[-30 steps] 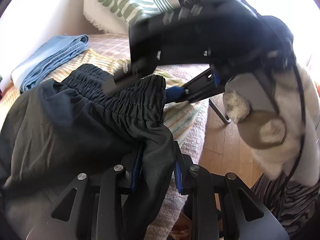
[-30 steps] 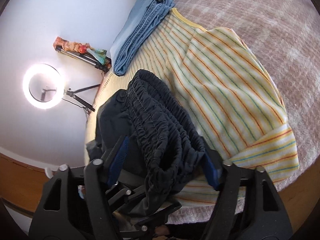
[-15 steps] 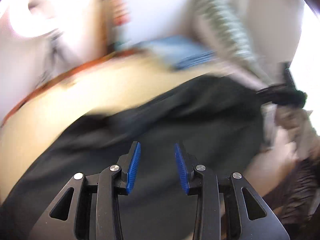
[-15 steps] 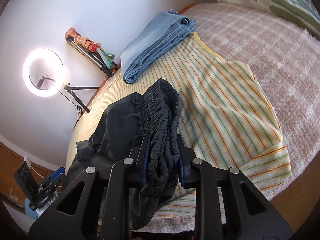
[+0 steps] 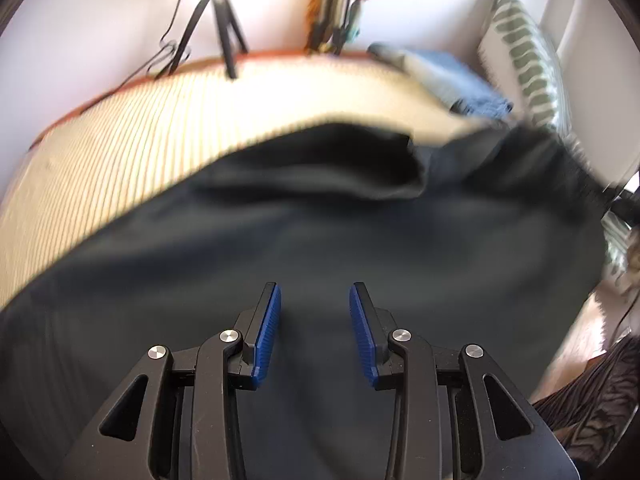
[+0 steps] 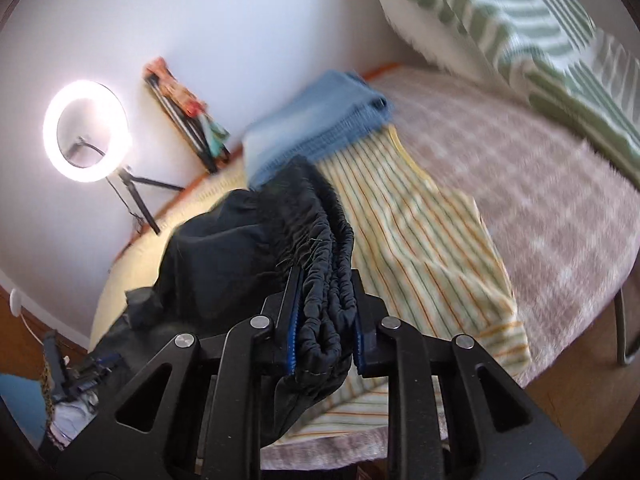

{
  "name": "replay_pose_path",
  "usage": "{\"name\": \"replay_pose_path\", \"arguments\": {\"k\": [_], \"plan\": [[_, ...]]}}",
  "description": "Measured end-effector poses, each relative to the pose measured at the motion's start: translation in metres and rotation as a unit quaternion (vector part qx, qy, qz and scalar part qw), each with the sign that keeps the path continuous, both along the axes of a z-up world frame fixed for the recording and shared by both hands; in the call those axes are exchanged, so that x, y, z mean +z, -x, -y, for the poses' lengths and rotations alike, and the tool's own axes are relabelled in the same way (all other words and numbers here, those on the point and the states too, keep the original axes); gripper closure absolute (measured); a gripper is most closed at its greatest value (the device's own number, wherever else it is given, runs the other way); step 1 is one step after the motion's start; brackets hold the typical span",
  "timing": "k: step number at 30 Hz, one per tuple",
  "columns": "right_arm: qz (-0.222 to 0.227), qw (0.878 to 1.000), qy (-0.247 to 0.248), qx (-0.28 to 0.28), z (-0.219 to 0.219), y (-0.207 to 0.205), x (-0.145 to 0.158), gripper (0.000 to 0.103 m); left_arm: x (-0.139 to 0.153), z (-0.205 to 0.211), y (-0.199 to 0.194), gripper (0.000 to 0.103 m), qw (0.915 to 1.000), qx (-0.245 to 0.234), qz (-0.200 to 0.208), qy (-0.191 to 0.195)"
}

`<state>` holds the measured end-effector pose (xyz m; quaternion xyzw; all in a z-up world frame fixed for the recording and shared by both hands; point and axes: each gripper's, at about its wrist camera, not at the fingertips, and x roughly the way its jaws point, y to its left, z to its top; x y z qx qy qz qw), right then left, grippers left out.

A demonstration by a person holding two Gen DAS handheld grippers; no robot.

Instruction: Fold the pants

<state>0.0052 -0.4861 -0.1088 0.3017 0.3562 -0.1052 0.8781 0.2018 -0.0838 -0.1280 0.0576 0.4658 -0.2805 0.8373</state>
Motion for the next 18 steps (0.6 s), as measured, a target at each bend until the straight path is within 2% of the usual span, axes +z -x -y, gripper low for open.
{"name": "replay_pose_path", "arguments": {"k": [2, 4, 5, 9, 16, 18], "plan": [[-0.020, 1.000, 0.005, 0.006, -0.004, -0.006, -0.012, 0.082, 0.010, 0.003, -0.006, 0.068, 0.9995, 0.000, -0.004, 0.030], [-0.034, 0.999, 0.024, 0.009, -0.009, -0.011, -0.017, 0.082, 0.018, 0.019, -0.022, 0.055, 0.9966, -0.013, -0.033, 0.074], [-0.034, 0.999, 0.027, 0.011, -0.009, -0.012, -0.017, 0.082, 0.020, 0.029, -0.029, 0.054, 0.9960, -0.017, -0.040, 0.079], [-0.033, 0.999, 0.017, 0.009, -0.005, -0.010, -0.020, 0.082, 0.023, 0.070, -0.052, 0.054, 0.9973, -0.028, -0.033, 0.059], [-0.039, 0.999, 0.011, 0.010, 0.000, -0.010, -0.027, 0.082, 0.021, 0.095, -0.079, 0.053, 0.9993, -0.025, -0.023, 0.016], [-0.040, 0.999, 0.009, 0.010, 0.000, -0.010, -0.029, 0.081, 0.014, 0.099, -0.085, 0.053, 0.9984, -0.036, -0.044, 0.005]]}}
